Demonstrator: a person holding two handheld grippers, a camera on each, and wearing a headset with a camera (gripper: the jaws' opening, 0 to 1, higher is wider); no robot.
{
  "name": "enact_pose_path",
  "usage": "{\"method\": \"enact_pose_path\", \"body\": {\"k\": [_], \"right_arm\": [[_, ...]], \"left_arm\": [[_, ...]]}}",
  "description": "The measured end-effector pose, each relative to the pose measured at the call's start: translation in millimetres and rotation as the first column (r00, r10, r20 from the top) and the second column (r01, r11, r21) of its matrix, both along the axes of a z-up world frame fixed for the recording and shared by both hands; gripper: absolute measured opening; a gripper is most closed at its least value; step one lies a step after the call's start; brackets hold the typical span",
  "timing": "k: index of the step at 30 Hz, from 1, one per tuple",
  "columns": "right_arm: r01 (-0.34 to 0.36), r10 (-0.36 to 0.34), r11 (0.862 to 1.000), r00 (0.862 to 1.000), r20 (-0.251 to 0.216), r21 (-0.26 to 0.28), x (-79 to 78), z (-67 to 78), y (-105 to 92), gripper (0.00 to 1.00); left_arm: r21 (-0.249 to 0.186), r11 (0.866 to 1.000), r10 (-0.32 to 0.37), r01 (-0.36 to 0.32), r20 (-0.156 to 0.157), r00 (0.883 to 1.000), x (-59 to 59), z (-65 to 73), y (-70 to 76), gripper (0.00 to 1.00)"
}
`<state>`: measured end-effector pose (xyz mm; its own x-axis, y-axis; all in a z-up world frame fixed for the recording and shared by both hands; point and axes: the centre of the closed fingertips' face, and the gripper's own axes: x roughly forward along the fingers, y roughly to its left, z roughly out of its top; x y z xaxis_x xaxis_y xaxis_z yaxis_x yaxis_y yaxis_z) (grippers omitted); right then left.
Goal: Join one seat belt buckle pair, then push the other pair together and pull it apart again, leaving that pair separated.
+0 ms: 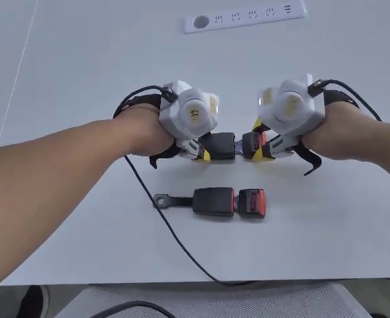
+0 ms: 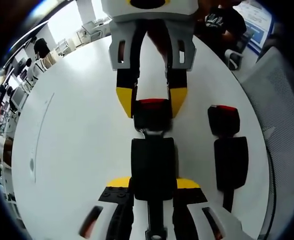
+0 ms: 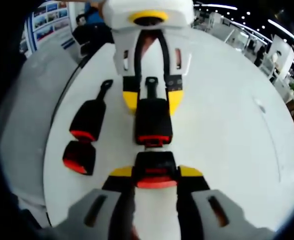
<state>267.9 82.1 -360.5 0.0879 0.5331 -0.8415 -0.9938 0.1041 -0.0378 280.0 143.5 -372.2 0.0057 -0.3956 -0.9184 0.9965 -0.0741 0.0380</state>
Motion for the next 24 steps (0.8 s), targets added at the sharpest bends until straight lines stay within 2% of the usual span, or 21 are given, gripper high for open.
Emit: {"method": "enact_pose_path", "body": {"k": [9,16,24], "right_arm": [[0.032,-0.032,0.999,0.999,-0.009,0.013,-0.1,1.2,2.1,0.29],[0.015,-0.015,1.0,1.0,-0.001,0.013,-0.1,1.4,1.4,0.29],[0.0,0.0,1.0,1.0,0.002,-0.009,-2.3,1.1,-6.1,0.29]], "left_arm": [[-0.027,0.999,0.03,-0.03,0.001,1.0,0.0,0.3,-0.4,0.29],[-0.009,1.0,0.006,-0.006,-0.004,1.0,0.3,-0.1,-0.7,0.29],[0.002,1.0,-0.004,0.004,0.007,1.0,-0.1,0.0,-0.4,0.3]]}}
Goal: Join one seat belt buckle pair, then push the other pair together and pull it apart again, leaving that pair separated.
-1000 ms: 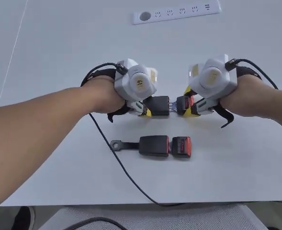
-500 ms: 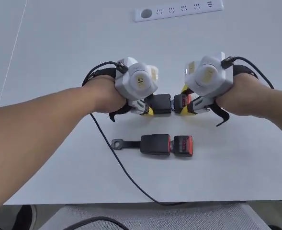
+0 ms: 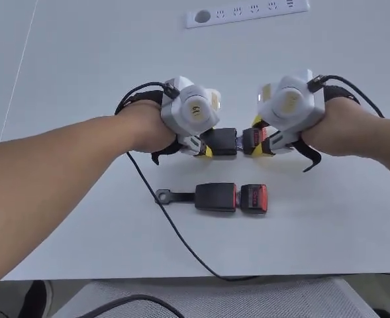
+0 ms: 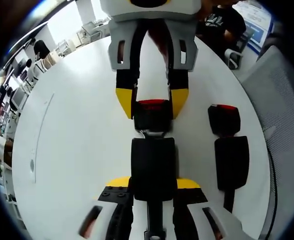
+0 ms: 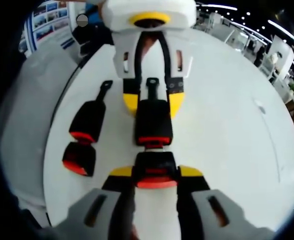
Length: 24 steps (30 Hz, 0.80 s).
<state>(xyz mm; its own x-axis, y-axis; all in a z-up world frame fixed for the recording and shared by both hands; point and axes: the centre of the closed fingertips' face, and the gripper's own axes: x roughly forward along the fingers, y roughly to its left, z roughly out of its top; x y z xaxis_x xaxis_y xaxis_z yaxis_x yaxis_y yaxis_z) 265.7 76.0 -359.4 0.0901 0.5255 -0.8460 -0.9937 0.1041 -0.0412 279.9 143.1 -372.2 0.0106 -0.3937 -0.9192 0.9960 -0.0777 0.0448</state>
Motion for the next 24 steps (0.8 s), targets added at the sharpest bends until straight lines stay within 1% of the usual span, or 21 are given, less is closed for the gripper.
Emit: {"method": "enact_pose_path", "body": {"k": [5,11,14,16,24], "right_arm": [[0.008,-0.008,1.0,1.0,-0.003,-0.007,-0.7,-0.6,-6.0,0.29],[0.014,-0.014,1.0,1.0,-0.004,-0.005,-0.8,-1.4,-6.2,0.29],[0.011,-0.011,1.0,1.0,-0.004,-0.006,-1.0,-1.7,-7.3,0.29],[0.019,-0.019,1.0,1.0,-0.01,0.003,-1.0,-1.5,-7.7,0.3],[0.019,-0.018,1.0,1.0,-0.008,0.009,-2.4,-1.6,-10.0,0.3]], "left_arm": [[-0.002,1.0,0.002,-0.002,0.003,1.0,0.3,-0.7,0.3,0.3],[0.022,1.0,-0.002,0.002,0.012,1.0,-1.4,-0.2,-0.5,0.3],[0.02,1.0,0.0,0.0,0.011,1.0,-1.9,0.5,-0.5,0.3],[0.017,1.0,0.003,-0.003,0.008,1.0,-3.2,2.0,-1.2,0.3],[0.021,1.0,-0.004,0.004,0.009,1.0,-7.6,6.5,-3.0,0.3]]}}
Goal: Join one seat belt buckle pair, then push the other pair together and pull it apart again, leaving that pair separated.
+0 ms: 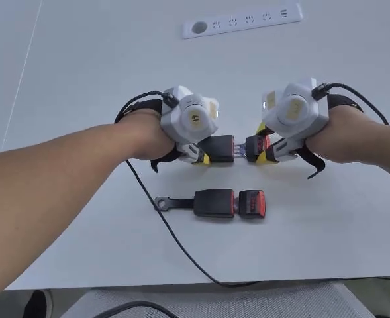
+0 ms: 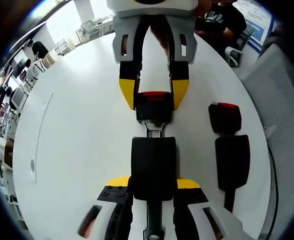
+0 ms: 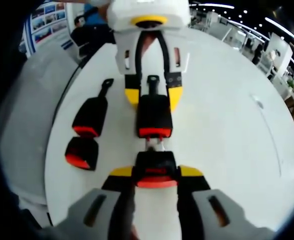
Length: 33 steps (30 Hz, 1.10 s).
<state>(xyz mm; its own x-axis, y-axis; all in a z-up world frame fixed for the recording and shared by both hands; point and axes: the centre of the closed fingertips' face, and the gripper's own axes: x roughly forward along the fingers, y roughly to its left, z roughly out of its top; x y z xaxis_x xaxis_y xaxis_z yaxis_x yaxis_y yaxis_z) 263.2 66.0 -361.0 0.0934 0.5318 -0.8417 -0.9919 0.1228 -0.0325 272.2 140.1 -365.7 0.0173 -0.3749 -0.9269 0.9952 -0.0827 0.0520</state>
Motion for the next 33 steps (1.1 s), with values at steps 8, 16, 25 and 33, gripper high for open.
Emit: {"method": "enact_pose_path", "body": {"k": [8,16,25,33], "right_arm": [[0.03,-0.03,1.0,1.0,-0.011,0.009,-4.2,-1.3,-23.4,0.31],[0.032,-0.032,0.999,0.999,0.006,-0.023,-6.6,-1.4,-58.5,0.31],[0.049,-0.048,0.995,0.999,0.021,-0.086,-7.6,-2.5,-112.4,0.33],[0.067,-0.065,0.992,0.998,0.024,-0.109,-6.6,-3.5,-139.9,0.33]], "left_arm": [[0.0,1.0,0.006,-0.006,-0.001,1.0,-0.6,1.2,-0.7,0.31],[0.009,1.0,0.001,-0.001,-0.004,1.0,-0.5,0.6,-1.2,0.32],[0.008,1.0,0.0,0.0,-0.005,1.0,-0.4,-0.1,-1.3,0.32],[0.013,1.0,-0.005,0.005,-0.004,1.0,-0.1,-0.5,-0.8,0.32]]}}
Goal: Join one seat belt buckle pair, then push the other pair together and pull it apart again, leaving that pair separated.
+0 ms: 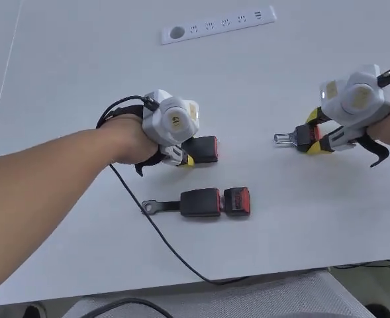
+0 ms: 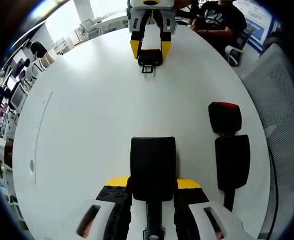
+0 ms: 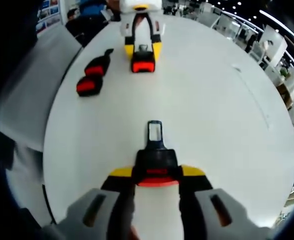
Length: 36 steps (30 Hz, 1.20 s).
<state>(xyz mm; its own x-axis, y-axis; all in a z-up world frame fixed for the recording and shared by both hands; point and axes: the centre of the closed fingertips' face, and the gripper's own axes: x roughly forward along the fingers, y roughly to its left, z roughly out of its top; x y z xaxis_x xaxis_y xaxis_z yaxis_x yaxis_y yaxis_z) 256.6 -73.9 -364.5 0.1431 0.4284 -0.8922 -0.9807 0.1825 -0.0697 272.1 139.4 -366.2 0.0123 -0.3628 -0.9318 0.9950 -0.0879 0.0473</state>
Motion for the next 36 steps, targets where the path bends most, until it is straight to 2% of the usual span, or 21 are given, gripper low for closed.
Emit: {"method": "enact_pose_path", "body": {"k": [8,13,14,15,17,18,20,22,23,24,25,26,27,30,31,32,33,35,36], "right_arm": [[-0.051,0.051,0.998,0.999,0.008,-0.043,-2.3,-2.0,0.2,0.34],[-0.038,0.04,0.998,0.999,0.025,-0.052,-1.9,-1.6,0.0,0.36],[-0.037,0.04,0.998,0.997,0.06,-0.06,1.6,0.2,-0.5,0.38],[-0.033,0.036,0.998,0.997,0.061,-0.055,0.8,1.6,0.1,0.39],[-0.006,0.007,1.0,0.998,0.057,-0.025,-0.4,7.5,2.4,0.39],[0.002,-0.001,1.0,0.998,0.067,-0.019,0.2,11.0,2.2,0.4],[0.032,-0.034,0.999,0.996,0.078,0.021,-1.1,21.1,4.9,0.4],[0.059,-0.063,0.997,0.994,0.087,0.046,-2.8,29.4,5.1,0.41],[0.09,-0.097,0.993,0.991,0.097,0.076,-4.0,36.1,6.9,0.42],[0.119,-0.129,0.988,0.987,0.099,0.101,-4.6,40.3,7.8,0.47],[0.156,-0.171,0.979,0.98,0.104,0.133,-6.2,45.7,9.4,0.49],[0.17,-0.185,0.975,0.978,0.097,0.147,-9.2,47.9,10.5,0.49],[0.178,-0.194,0.969,0.978,0.077,0.173,-16.2,50.1,15.5,0.49],[0.188,-0.205,0.966,0.976,0.081,0.178,-27.4,53.9,20.6,0.49],[0.211,-0.227,0.959,0.972,0.063,0.19,-33.3,55.9,23.5,0.49],[0.219,-0.237,0.956,0.969,0.073,0.196,-34.5,57.7,24.3,0.51],[0.22,-0.242,0.954,0.966,0.089,0.203,-36.4,60.4,25.4,0.53],[0.239,-0.262,0.946,0.962,0.083,0.218,-43.6,64.4,27.8,0.56],[0.259,-0.284,0.94,0.955,0.086,0.222,-46.3,66.2,26.9,0.59]], "left_arm": [[0.011,1.0,0.008,-0.008,0.002,1.0,-0.2,-0.1,0.7,0.32],[0.017,1.0,0.009,-0.009,0.008,1.0,-0.6,0.0,0.7,0.33],[0.001,1.0,-0.016,0.015,0.056,0.998,4.4,2.2,-1.5,0.35],[-0.007,0.999,-0.03,0.031,0.077,0.997,5.6,3.2,-2.5,0.38],[0.003,1.0,0.014,-0.014,0.051,0.999,1.1,2.5,0.8,0.4],[0.004,1.0,0.011,-0.011,0.053,0.999,-1.3,3.1,1.4,0.41],[0.025,1.0,-0.01,0.008,0.102,0.995,-1.1,7.1,4.5,0.44],[-0.003,1.0,0.002,-0.002,0.111,0.994,-4.2,13.7,2.5,0.48],[-0.033,0.999,0.036,-0.032,0.126,0.991,-2.7,19.8,1.9,0.5],[-0.068,0.995,0.079,-0.07,0.143,0.987,-0.7,26.3,2.0,0.53],[-0.085,0.991,0.113,-0.102,0.145,0.983,0.9,29.4,3.6,0.57],[-0.102,0.984,0.157,-0.144,0.131,0.979,-0.1,32.3,5.2,0.59],[-0.136,0.97,0.215,-0.2,0.108,0.971,-2.1,38.0,5.4,0.6],[-0.191,0.951,0.268,-0.244,0.11,0.957,-8.0,51.3,9.7,0.61],[-0.205,0.945,0.281,-0.256,0.104,0.954,-11.3,54.4,10.8,0.62],[-0.218,0.936,0.302,-0.275,0.103,0.948,-15.4,58.8,14.4,0.63],[-0.224,0.934,0.308,-0.28,0.104,0.946,-19.0,61.7,17.0,0.64],[-0.243,0.921,0.336,-0.305,0.1,0.936,-27.8,68.4,24.4,0.66],[-0.253,0.914,0.35,-0.317,0.098,0.932,-33.4,71.8,29.7,0.67]]}}
